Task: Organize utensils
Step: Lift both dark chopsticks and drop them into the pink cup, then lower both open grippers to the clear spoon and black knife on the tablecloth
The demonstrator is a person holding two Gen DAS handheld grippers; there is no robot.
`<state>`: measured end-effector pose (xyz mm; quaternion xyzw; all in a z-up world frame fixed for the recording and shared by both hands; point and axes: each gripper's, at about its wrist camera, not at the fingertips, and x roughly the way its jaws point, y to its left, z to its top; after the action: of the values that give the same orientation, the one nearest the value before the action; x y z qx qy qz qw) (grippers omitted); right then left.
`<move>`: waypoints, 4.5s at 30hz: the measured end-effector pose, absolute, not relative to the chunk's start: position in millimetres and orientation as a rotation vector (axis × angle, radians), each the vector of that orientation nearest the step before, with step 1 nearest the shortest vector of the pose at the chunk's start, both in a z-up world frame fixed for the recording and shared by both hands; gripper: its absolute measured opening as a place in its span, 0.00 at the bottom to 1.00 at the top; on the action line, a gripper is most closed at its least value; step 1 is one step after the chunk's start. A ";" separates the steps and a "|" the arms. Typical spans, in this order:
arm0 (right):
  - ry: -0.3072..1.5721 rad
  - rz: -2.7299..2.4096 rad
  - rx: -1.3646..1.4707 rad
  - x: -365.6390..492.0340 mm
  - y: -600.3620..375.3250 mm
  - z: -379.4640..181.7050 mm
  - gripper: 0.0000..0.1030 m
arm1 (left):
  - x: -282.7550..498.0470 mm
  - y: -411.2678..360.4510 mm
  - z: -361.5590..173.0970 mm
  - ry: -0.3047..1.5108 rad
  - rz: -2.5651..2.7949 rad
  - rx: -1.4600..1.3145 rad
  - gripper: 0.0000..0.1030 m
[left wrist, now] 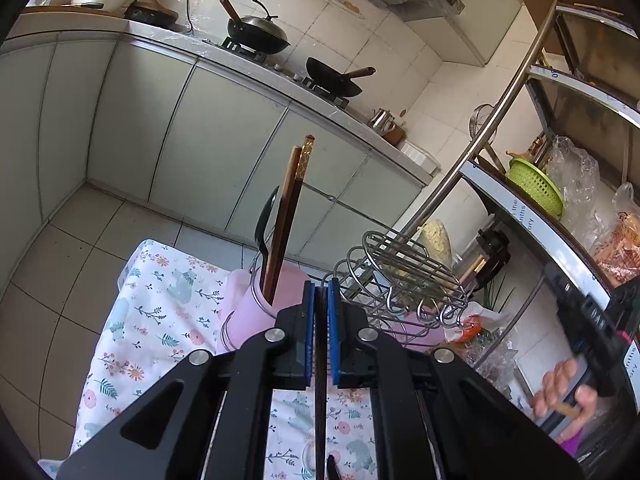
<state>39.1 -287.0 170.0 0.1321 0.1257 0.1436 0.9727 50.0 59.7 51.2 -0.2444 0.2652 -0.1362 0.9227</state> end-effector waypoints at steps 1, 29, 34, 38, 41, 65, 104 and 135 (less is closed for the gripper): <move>0.238 0.282 0.265 40.1 -287.7 173.5 0.06 | 50.9 59.4 51.3 0.543 -0.277 -0.501 0.05; 0.200 0.206 0.140 79.8 -279.0 98.0 0.06 | 80.0 49.1 106.6 0.140 -0.043 -0.408 0.05; 0.220 0.212 0.167 79.8 -280.9 87.6 0.06 | 87.3 40.2 105.2 0.020 0.058 -0.376 0.05; 0.227 0.210 0.189 80.5 -285.5 83.9 0.06 | 87.7 27.7 99.0 -0.071 0.107 -0.307 0.05; 0.236 0.209 0.202 81.4 -287.2 80.1 0.06 | 87.8 16.7 93.2 -0.105 0.111 -0.257 0.05; 0.324 0.203 0.242 82.1 -287.9 50.3 0.06 | 73.1 29.9 19.8 0.118 0.070 -0.299 0.06; 0.336 0.226 0.294 53.9 -294.3 60.0 0.39 | 55.8 42.4 16.3 0.280 -0.003 -0.374 0.35; 0.659 0.318 0.308 8.4 -267.1 -0.4 0.39 | 14.8 1.8 -27.4 0.633 -0.174 -0.270 0.35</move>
<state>8.4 -267.1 -0.4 0.1501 0.3210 0.1551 0.9222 14.8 1.8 -27.4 -0.1323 0.3101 -0.0853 0.9376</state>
